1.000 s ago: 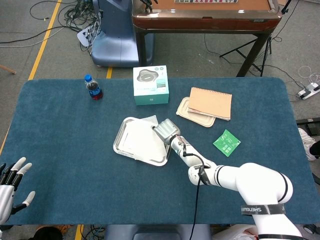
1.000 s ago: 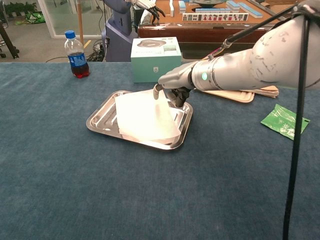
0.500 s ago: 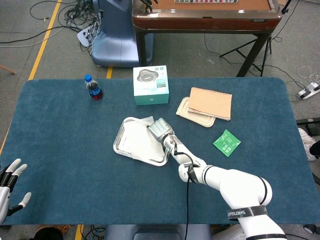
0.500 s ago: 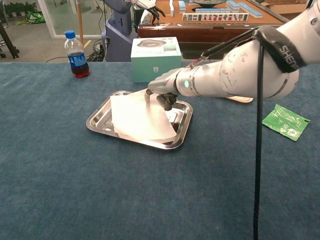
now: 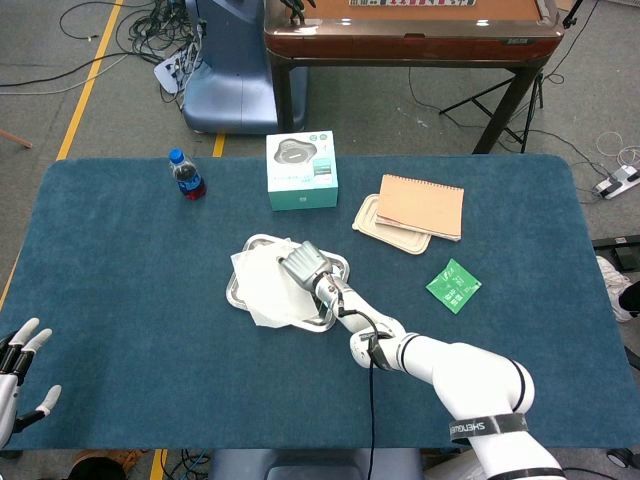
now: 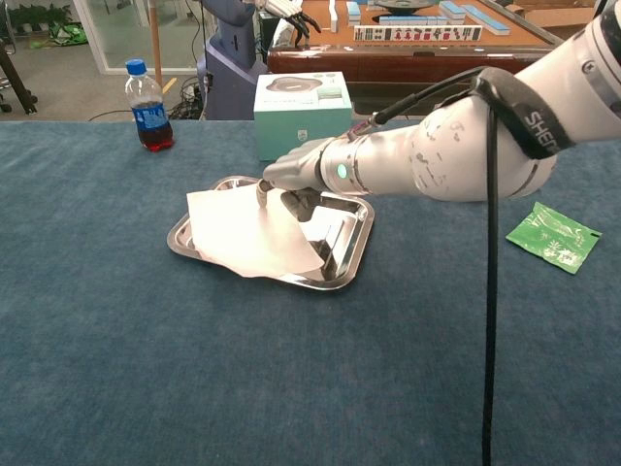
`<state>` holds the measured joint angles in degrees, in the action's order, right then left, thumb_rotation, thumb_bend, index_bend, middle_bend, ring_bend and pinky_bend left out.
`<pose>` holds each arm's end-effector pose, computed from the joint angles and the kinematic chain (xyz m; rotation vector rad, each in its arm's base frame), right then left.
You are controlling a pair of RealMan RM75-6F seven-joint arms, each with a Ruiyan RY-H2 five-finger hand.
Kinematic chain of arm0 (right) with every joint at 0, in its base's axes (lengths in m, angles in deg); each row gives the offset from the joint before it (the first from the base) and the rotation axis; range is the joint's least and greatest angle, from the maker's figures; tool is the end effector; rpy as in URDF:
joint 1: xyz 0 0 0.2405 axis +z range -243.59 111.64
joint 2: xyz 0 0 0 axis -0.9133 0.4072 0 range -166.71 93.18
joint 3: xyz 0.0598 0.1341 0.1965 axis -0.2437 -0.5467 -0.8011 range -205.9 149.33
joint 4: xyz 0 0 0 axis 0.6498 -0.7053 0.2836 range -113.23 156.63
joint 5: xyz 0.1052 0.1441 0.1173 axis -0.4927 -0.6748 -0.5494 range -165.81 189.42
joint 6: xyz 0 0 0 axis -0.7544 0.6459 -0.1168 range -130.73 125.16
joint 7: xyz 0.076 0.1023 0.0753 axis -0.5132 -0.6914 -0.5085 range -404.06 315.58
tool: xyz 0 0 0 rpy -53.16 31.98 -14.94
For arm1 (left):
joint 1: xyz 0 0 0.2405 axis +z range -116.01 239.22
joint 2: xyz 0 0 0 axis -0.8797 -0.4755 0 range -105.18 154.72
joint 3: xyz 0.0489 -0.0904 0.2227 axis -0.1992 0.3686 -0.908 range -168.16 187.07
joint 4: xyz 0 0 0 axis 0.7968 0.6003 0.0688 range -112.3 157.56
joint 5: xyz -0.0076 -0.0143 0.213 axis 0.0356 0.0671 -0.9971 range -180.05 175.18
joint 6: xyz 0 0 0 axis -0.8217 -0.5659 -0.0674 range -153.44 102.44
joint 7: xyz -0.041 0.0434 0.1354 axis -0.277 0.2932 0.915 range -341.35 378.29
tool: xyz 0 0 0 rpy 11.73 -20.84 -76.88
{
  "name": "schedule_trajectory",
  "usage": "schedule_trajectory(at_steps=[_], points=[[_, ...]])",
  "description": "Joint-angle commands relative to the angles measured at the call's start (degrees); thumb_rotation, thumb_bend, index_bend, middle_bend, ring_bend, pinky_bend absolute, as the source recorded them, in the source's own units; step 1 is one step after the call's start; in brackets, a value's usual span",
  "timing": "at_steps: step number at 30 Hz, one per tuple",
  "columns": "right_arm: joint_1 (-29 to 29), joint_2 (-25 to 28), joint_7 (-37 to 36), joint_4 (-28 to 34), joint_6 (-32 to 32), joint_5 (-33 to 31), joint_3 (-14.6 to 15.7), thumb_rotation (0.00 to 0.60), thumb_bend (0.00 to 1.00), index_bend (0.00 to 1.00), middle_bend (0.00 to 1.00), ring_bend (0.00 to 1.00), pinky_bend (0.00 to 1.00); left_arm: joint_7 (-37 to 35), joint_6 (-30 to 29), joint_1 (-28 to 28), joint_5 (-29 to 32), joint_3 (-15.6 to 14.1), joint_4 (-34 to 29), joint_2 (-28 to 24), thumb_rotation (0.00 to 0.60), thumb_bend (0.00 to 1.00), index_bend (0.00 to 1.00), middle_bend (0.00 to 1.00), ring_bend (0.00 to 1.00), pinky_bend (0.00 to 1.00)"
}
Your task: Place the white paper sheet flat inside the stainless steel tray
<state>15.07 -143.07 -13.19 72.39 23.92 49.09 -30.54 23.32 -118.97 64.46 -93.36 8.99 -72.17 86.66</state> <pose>-0.0164 -0.4224 -0.1242 2.2879 -0.5842 0.4982 -0.3026 0.1312 0.1661 -1.3580 -0.8270 -0.8414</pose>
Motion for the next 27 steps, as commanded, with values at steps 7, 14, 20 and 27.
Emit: schedule_trajectory(at_steps=[7,14,20,27], points=[[-5.1,10.9,-5.0,20.1,5.3,14.0,-0.3,0.600,1.00,0.19,1.00,1.00,1.00,0.0,-0.1,0.2,0.1,0.0,0.0,-0.1,0.600,0.24,0.17,0.09,0.10,0.00],[-7.7,15.0,-6.5,28.8,6.5,19.8,1.5,0.600,1.00,0.19,1.00,1.00,1.00,0.2,-0.4,0.2,-0.4,0.0,-0.3,0.0,0.600,0.24,0.17,0.09,0.10,0.00],[-9.3,15.9,-6.5,30.5,6.9,21.4,3.1,0.600,1.00,0.19,1.00,1.00,1.00,0.3,-0.9,0.6,-0.5,-0.2,-0.2,0.0,0.600,0.24,0.17,0.09,0.10,0.00],[-11.0,16.8,-6.2,31.6,7.4,22.5,4.5,0.600,1.00,0.19,1.00,1.00,1.00,0.2,-1.0,0.7,-0.8,-0.2,-0.2,0.1,0.600,0.24,0.17,0.09,0.10,0.00]])
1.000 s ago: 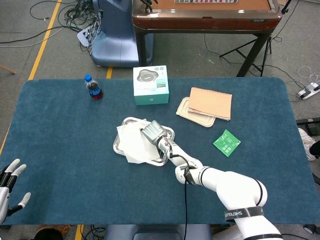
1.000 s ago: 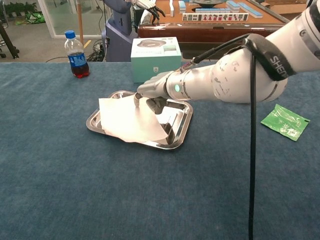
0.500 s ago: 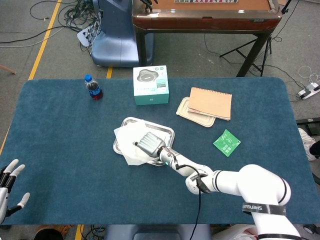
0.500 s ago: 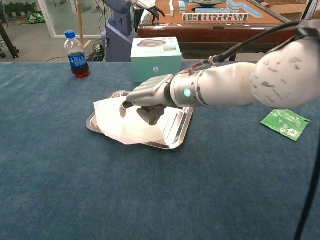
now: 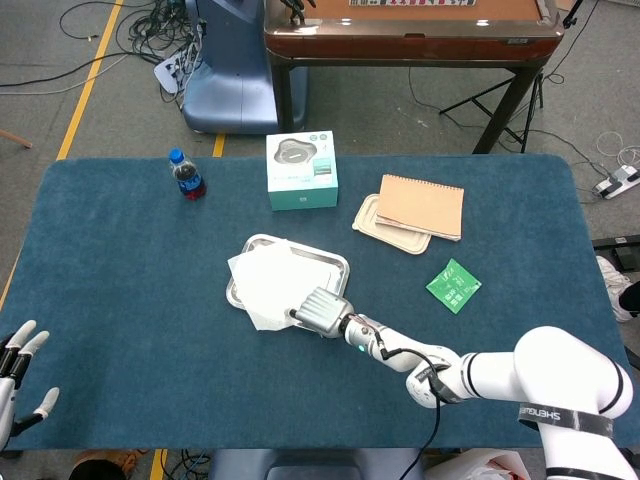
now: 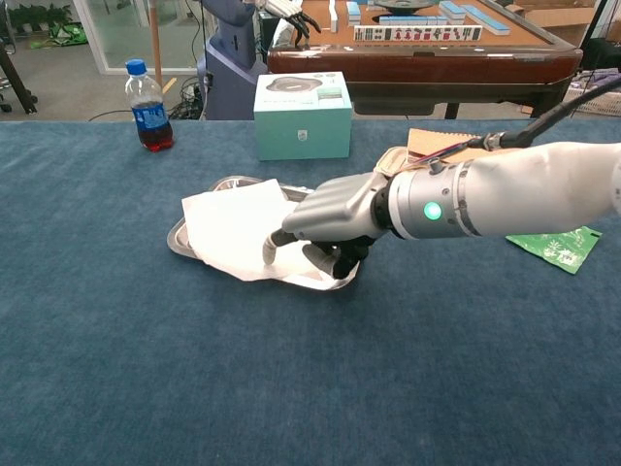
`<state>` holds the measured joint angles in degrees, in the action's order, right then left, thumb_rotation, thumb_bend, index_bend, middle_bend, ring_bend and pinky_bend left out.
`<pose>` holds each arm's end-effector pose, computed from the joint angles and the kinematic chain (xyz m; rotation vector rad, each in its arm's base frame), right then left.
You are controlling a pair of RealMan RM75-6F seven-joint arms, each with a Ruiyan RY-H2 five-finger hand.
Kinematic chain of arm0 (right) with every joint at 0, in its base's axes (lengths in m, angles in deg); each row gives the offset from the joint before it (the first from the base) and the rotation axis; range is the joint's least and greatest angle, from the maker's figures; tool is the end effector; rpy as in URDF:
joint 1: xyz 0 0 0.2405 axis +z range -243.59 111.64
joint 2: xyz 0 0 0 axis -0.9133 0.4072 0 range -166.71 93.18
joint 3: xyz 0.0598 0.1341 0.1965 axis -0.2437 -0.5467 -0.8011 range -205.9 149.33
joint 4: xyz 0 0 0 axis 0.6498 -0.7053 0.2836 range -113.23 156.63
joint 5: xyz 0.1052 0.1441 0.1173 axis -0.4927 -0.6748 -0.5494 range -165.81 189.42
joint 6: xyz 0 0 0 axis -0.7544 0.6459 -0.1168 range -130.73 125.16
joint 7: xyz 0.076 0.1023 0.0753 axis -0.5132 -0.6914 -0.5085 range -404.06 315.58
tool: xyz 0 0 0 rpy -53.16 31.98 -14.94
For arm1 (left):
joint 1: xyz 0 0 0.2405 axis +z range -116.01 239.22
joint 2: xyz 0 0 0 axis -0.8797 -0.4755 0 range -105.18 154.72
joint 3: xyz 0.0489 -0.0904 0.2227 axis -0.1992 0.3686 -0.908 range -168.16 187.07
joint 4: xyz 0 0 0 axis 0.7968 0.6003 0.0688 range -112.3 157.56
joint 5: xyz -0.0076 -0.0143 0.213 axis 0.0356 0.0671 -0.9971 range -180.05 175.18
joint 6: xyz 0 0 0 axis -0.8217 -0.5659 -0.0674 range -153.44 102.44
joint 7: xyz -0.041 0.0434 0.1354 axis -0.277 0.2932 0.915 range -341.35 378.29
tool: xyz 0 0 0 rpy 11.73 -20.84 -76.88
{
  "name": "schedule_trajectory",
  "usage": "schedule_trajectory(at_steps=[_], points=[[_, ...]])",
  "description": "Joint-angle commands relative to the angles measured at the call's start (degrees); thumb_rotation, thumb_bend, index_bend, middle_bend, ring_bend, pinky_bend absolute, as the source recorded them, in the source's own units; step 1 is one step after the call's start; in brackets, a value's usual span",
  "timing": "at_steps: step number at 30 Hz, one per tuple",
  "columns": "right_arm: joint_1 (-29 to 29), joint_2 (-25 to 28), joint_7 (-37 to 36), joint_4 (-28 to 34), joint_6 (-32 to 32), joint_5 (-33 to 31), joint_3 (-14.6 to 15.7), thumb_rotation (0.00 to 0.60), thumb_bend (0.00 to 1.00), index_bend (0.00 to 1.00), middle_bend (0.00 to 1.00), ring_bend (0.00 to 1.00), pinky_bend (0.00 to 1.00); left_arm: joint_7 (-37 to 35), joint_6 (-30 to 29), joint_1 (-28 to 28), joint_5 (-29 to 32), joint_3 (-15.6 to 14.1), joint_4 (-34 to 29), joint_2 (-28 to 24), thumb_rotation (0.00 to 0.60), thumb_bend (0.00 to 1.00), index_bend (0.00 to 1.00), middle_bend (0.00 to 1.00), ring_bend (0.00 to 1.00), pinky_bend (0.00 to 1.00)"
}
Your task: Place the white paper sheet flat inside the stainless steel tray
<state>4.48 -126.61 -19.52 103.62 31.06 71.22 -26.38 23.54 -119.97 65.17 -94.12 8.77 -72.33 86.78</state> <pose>-0.0555 -0.3358 -0.0880 2.5396 -0.5123 0.5653 -0.3009 0.1266 0.1664 -1.3533 -0.8210 -0.8483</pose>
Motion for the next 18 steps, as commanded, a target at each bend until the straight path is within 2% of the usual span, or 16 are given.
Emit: schedule_trajectory(at_steps=[1,18], points=[[-0.6,0.5,0.1,0.5,0.3,0.5,0.5,0.600,1.00,0.19,1.00,1.00,1.00,0.0,0.0,0.0,0.0,0.0,0.0,0.0,0.600,0.24,0.17,0.09,0.10,0.00],[-3.3,3.7,1.0,1.1,0.1,0.9,2.5,0.600,1.00,0.19,1.00,1.00,1.00,0.9,0.5,-0.3,-0.4,0.0,-0.4,0.3,0.600,0.24,0.17,0.09,0.10,0.00]])
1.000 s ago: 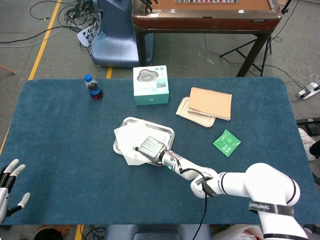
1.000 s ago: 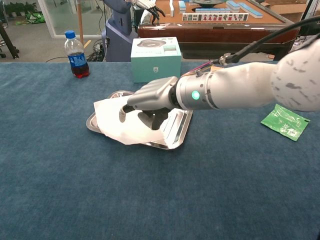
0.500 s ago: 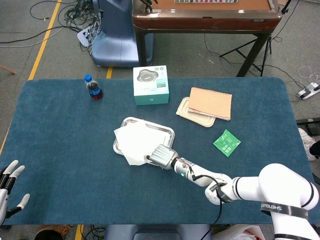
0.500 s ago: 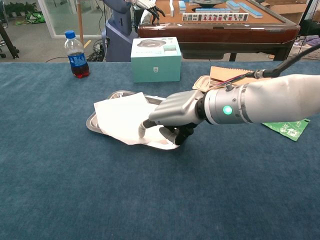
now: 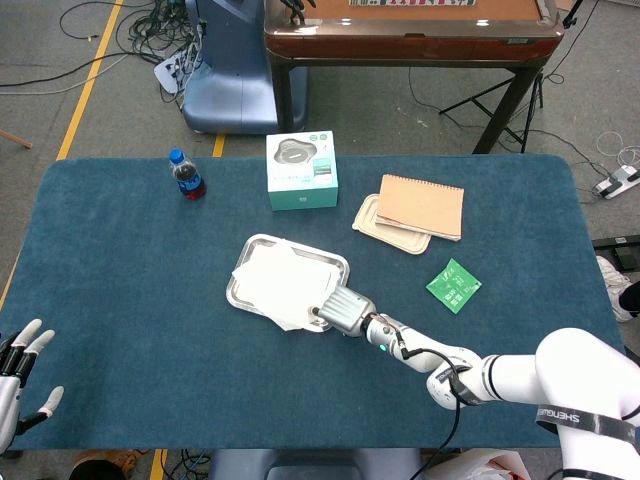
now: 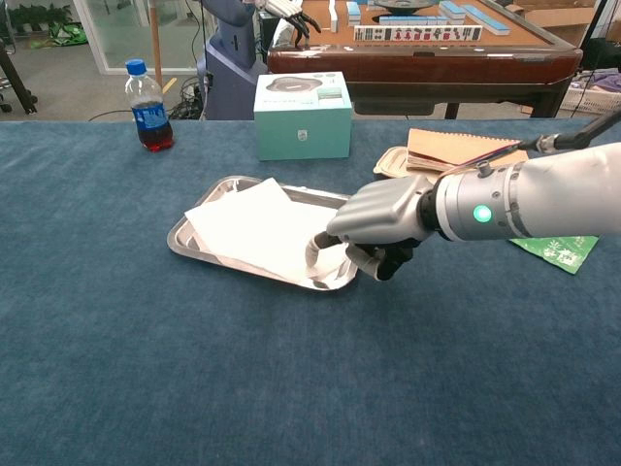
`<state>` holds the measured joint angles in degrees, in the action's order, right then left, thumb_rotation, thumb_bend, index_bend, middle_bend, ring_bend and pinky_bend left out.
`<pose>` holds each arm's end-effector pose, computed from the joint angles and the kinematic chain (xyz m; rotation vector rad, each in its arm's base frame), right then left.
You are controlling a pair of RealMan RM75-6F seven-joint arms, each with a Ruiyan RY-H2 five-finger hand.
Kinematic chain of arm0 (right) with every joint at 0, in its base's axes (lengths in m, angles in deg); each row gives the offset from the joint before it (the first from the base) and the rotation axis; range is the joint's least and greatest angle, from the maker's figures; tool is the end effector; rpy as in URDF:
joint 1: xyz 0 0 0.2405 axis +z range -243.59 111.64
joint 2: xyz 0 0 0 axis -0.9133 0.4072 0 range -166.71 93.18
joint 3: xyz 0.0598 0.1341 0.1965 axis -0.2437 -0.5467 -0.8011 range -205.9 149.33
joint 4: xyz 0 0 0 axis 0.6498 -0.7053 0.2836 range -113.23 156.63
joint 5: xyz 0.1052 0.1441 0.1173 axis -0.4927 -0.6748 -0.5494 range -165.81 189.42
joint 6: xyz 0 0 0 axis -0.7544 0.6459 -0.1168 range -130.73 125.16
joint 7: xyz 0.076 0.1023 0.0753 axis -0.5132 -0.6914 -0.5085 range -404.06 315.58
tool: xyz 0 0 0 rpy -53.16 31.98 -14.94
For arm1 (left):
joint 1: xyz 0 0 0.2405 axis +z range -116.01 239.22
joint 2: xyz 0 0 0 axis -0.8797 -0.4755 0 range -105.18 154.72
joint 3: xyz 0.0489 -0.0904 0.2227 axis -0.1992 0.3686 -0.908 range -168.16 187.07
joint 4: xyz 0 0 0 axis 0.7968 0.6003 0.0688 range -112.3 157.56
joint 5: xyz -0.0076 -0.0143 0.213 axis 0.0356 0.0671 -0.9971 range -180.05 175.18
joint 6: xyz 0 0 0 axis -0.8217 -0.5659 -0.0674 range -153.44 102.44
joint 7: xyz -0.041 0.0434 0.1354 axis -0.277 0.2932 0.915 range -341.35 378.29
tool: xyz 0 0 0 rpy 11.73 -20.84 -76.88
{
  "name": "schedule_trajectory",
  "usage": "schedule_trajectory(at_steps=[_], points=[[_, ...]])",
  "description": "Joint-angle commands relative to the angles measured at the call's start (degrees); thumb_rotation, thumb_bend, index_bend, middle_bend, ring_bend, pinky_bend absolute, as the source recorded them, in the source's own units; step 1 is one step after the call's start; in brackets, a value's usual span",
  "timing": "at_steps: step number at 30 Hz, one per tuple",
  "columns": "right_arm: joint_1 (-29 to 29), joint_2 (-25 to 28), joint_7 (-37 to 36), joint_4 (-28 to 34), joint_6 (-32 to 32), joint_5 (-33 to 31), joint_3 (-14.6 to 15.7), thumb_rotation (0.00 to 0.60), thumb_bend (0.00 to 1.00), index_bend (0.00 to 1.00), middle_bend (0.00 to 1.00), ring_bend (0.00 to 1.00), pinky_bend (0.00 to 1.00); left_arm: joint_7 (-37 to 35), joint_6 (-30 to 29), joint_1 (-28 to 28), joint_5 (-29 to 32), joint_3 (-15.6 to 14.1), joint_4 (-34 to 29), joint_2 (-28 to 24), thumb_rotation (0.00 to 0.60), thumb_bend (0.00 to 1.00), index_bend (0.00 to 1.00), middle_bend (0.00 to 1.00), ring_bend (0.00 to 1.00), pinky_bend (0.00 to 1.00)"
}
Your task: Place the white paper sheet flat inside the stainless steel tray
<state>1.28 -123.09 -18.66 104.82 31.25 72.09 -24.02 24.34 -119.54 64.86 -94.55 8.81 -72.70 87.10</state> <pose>-0.0905 -0.3383 -0.0712 2.5099 -0.5172 0.4788 -0.2979 0.1286 0.1629 -1.3659 -0.8186 -0.8516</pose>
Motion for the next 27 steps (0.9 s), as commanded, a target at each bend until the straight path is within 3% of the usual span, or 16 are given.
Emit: schedule_trajectory(at_steps=[1,27], points=[[-0.2,0.3,0.3,-0.1,-0.1,0.0,0.2,0.600,1.00,0.19,1.00,1.00,1.00,0.2,0.0,0.0,0.0,0.0,-0.1,0.0,0.600,0.24,0.17,0.09,0.10,0.00],[-0.7,-0.7,2.9,-7.1,-1.4,-3.6,-0.3,0.600,1.00,0.19,1.00,1.00,1.00,0.5,-0.2,0.1,0.1,0.1,-0.3,0.1,0.600,0.24,0.17,0.09,0.10,0.00]])
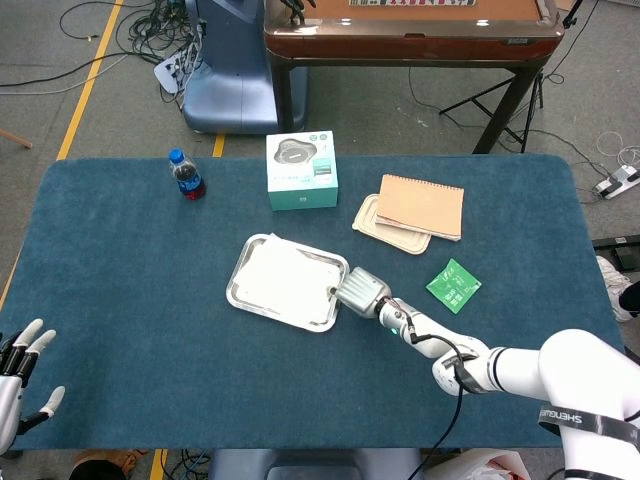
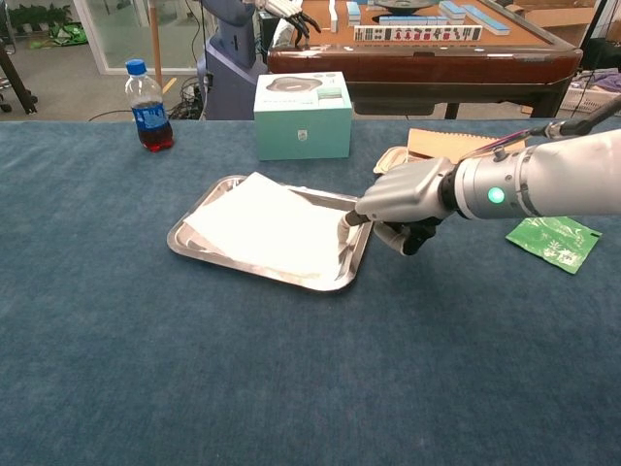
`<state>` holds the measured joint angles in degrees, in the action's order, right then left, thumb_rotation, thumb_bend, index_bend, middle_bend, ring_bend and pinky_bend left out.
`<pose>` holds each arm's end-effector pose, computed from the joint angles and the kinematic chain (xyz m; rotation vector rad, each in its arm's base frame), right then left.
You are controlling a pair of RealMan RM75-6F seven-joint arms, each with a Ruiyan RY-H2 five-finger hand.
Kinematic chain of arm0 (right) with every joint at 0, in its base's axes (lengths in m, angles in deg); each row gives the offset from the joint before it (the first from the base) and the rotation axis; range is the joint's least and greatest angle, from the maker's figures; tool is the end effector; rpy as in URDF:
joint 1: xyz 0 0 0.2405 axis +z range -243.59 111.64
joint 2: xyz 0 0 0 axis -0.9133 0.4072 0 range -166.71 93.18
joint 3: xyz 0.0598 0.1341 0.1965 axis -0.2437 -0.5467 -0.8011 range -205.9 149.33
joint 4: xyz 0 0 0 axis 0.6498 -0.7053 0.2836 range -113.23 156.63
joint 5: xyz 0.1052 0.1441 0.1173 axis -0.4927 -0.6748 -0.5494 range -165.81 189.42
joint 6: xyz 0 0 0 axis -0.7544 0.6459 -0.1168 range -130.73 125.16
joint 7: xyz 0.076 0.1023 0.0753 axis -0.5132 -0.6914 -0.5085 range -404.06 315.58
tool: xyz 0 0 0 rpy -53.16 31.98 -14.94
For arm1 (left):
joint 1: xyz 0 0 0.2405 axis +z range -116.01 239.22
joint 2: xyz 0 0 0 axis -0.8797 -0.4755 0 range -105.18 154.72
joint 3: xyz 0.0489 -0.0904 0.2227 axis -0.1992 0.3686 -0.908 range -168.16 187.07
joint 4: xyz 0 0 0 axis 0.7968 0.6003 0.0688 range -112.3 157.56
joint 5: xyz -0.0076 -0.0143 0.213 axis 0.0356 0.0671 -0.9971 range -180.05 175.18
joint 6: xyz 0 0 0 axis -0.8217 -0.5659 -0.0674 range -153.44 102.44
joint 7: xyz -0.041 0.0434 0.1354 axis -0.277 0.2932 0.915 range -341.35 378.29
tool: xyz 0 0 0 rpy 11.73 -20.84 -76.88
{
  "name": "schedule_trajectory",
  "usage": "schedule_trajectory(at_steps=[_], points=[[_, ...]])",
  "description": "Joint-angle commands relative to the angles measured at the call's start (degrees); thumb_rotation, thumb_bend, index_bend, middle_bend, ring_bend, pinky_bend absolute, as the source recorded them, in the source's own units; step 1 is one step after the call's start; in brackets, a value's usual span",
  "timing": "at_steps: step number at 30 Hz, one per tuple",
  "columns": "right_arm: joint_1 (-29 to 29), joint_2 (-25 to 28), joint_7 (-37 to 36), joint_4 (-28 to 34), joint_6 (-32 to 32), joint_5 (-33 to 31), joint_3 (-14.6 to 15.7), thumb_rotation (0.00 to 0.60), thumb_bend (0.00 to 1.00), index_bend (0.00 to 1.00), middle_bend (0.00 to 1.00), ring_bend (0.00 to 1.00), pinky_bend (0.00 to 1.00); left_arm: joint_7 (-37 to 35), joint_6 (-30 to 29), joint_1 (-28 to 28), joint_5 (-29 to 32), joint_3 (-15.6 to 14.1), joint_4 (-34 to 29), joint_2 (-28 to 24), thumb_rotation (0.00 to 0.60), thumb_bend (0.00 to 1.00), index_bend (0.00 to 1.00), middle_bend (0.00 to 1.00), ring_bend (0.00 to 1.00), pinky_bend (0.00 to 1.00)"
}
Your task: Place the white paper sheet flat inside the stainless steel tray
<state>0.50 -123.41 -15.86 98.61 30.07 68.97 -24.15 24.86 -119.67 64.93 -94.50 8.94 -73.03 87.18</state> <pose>-0.1121 -0.3684 -0.0609 2.4154 -0.4868 0.3962 -0.2968 0.1287 0.1627 -1.3621 -0.8148 -0.8511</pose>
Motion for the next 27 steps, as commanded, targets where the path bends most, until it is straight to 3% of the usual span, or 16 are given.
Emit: schedule_trajectory(at_steps=[1,11,21,27], points=[[0.1,-0.6,0.2,-1.3,-0.4,-0.6,-0.3,0.600,1.00,0.19,1.00,1.00,1.00,-0.1,-0.1,0.0,0.0,0.0,0.0,0.0,0.600,0.24,0.17,0.09,0.10,0.00],[0.3,-2.0,0.3,-4.3,-1.0,-1.7,-1.0,0.600,1.00,0.19,1.00,1.00,1.00,-0.3,-0.3,0.2,0.1,0.1,0.2,-0.1,0.600,0.24,0.17,0.09,0.10,0.00],[-0.4,0.4,-2.0,-0.8,0.8,1.3,-3.0,0.600,1.00,0.19,1.00,1.00,1.00,-0.3,-0.2,0.0,0.0,0.2,0.1,-0.2,0.600,0.24,0.17,0.09,0.10,0.00],[0.0,0.7,-3.4,0.1,1.6,0.5,-5.8,0.600,1.00,0.19,1.00,1.00,1.00,-0.1,-0.3,0.1,-0.1,0.2,-0.1,-0.3,0.600,0.24,0.17,0.09,0.10,0.00]])
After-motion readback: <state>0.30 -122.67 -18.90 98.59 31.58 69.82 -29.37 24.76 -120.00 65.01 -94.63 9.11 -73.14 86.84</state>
